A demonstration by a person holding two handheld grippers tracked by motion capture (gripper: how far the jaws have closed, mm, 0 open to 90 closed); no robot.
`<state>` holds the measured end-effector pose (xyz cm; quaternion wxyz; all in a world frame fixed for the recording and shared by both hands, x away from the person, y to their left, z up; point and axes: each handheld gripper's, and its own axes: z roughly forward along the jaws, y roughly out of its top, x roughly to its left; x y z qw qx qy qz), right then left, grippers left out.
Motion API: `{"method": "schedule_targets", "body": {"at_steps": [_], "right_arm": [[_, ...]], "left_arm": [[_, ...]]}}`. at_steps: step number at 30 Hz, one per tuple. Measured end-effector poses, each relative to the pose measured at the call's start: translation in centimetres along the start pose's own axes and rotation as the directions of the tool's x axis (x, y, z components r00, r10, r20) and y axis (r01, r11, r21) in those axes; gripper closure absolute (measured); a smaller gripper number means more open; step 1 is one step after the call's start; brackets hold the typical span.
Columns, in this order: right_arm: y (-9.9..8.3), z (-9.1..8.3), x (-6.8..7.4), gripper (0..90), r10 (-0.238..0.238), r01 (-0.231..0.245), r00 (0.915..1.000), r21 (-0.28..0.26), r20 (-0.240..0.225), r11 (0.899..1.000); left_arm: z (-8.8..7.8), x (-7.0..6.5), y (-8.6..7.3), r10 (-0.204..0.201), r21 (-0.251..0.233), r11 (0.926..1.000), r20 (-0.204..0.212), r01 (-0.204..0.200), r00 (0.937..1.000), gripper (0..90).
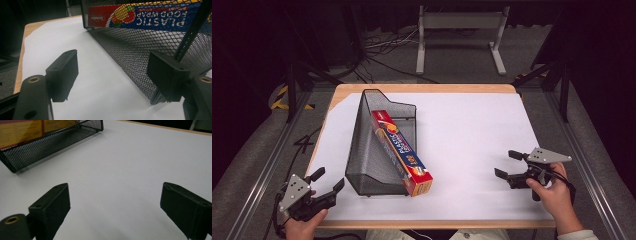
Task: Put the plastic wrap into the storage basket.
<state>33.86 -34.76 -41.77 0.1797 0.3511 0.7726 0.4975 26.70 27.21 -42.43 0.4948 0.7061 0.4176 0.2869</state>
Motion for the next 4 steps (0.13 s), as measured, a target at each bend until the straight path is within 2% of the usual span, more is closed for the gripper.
{"method": "schedule_targets", "body": {"at_steps": [4], "right_arm": [[-0.91, 0.11, -0.11, 9.5, 0.026, -0.027, 0.9996, -0.013, -0.005, 1.0]], "left_arm": [[0.0, 0.04, 0.01, -0.002, -0.003, 1.0, 0.0, 0.002, 1.0, 26.2]]}}
